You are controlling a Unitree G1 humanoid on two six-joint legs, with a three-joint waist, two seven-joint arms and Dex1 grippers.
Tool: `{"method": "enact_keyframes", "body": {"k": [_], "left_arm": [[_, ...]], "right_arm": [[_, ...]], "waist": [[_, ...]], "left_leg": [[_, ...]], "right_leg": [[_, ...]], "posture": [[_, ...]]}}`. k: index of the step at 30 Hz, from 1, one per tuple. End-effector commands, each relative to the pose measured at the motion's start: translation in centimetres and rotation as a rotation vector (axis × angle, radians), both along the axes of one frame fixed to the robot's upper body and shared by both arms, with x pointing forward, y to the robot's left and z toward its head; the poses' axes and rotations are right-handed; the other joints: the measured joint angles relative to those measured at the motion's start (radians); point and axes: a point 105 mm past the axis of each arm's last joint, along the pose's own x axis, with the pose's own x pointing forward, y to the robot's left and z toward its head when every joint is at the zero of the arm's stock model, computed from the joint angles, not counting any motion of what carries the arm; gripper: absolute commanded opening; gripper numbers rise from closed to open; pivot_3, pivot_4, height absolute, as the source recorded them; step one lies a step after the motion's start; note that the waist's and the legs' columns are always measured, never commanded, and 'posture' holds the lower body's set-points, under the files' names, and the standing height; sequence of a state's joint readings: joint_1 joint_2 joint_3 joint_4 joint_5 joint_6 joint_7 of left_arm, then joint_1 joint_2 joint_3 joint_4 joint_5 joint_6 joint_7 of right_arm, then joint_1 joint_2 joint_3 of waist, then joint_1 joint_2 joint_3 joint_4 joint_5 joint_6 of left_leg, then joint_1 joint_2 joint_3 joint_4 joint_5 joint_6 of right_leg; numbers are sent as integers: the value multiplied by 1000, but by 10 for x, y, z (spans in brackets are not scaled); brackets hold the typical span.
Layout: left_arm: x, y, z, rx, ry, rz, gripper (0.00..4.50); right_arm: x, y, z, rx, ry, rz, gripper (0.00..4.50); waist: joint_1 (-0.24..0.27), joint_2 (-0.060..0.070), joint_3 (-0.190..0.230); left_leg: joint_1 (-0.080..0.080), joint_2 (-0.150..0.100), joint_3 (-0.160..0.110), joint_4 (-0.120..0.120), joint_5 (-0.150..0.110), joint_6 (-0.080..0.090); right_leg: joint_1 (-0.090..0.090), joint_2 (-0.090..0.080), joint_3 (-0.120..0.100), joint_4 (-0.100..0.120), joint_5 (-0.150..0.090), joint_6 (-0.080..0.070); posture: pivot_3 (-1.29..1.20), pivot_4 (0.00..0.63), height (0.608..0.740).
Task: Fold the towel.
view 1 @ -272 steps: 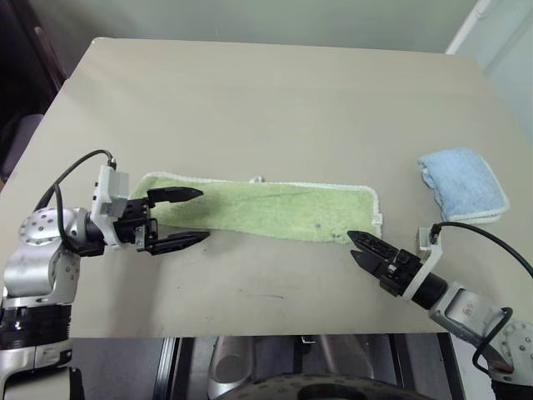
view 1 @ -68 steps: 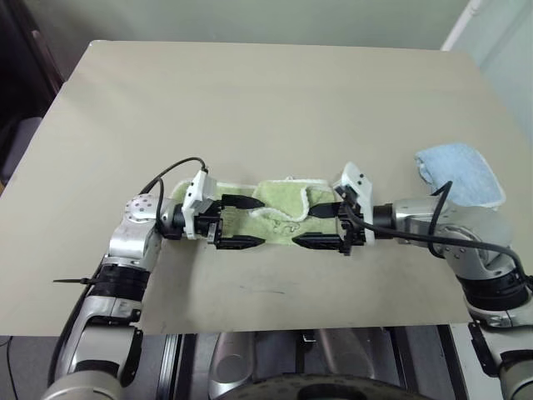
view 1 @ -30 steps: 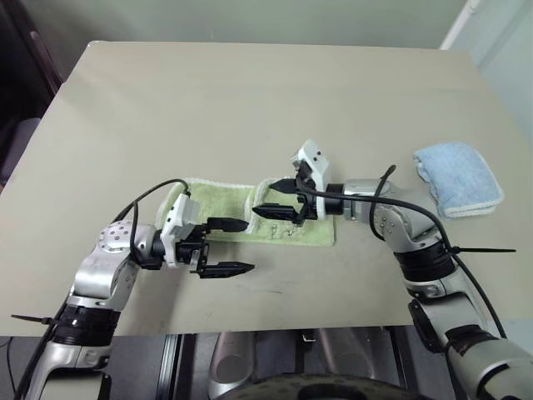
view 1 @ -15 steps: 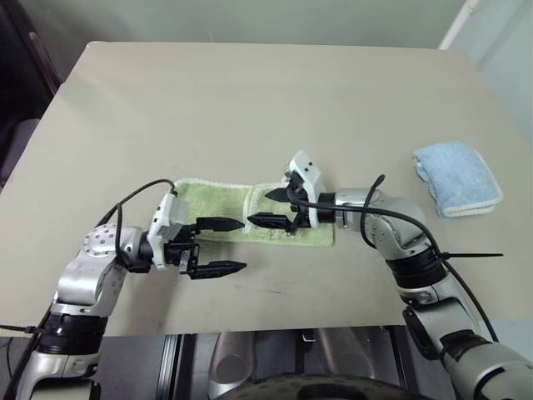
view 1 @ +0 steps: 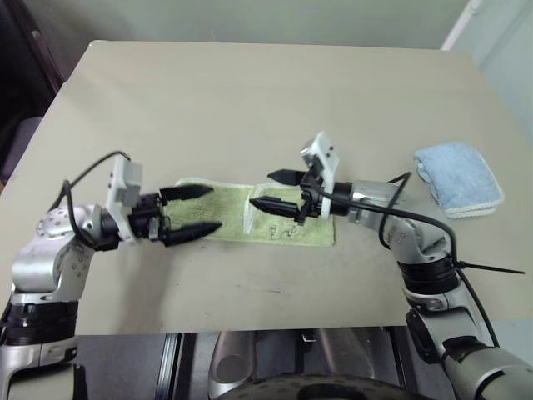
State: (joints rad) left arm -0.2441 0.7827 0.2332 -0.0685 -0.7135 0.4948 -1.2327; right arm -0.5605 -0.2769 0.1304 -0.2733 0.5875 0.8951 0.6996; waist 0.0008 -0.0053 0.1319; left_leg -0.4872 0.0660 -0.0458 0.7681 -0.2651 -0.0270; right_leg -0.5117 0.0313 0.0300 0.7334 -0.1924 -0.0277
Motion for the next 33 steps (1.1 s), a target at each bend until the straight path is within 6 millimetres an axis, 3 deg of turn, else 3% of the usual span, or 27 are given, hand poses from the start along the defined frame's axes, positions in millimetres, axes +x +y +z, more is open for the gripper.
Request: {"method": "enact_keyframes", "body": {"k": [1, 5, 8, 12, 16, 22, 26, 33], "left_arm": [[7, -10, 17, -31, -22, 43, 4500], [16, -33, 17, -58, 18, 82, 4500], [15, -50, 11, -13, -66, 32, 4500], [7, -71, -5, 23, -84, -126, 4500], [4, -84, -6, -14, -65, -232, 3623], [13, -97, -21, 41, -64, -293, 1454], [20, -103, -32, 79, -62, -280, 9], [18, -104, -65, 133, -6, -268, 9]], "right_arm": [[-7, -18, 30, 109, -98, -36, 4477], [-11, -35, 31, 128, -100, -110, 4477], [-14, -47, 23, 119, -69, -152, 4477], [-22, -53, 8, 71, -45, -171, 3577], [-24, -54, 1, 50, -36, -192, 2177], [-15, -52, -12, 19, -26, -239, 69], [-7, -48, -26, -21, -19, -261, 0], [9, -57, -66, -172, -12, -350, 0]], "waist": [[-3, 0, 0], [-3, 0, 0], [-3, 0, 0], [-3, 0, 0], [-3, 0, 0], [-1, 0, 0], [0, 0, 0], [0, 0, 0]], "left_leg": [[0, 0, 0, 0, 0, 0], [2, 0, 1, 0, 0, -1], [5, 0, 1, -1, 1, -1], [9, -1, 1, -2, 1, -1], [12, -1, 1, -2, 1, -2], [12, -1, 1, -1, 1, -2], [13, -1, 0, -1, 0, -1], [12, -1, 0, -1, 0, -1]], "right_leg": [[0, 0, 0, 0, 0, 0], [2, 0, 1, -1, 0, 0], [4, 0, 1, 0, 0, 1], [9, 0, 1, 0, -2, 3], [12, 0, 1, 0, -6, 10], [13, 0, 1, 0, -8, 14], [13, 0, 1, 0, -8, 14], [13, 0, 1, -1, -8, 14]], "posture": [[0, 150, 697], [0, 150, 697], [0, 150, 697], [0, 150, 697], [0, 150, 697], [0, 150, 697], [0, 150, 697], [0, 150, 697]]}}
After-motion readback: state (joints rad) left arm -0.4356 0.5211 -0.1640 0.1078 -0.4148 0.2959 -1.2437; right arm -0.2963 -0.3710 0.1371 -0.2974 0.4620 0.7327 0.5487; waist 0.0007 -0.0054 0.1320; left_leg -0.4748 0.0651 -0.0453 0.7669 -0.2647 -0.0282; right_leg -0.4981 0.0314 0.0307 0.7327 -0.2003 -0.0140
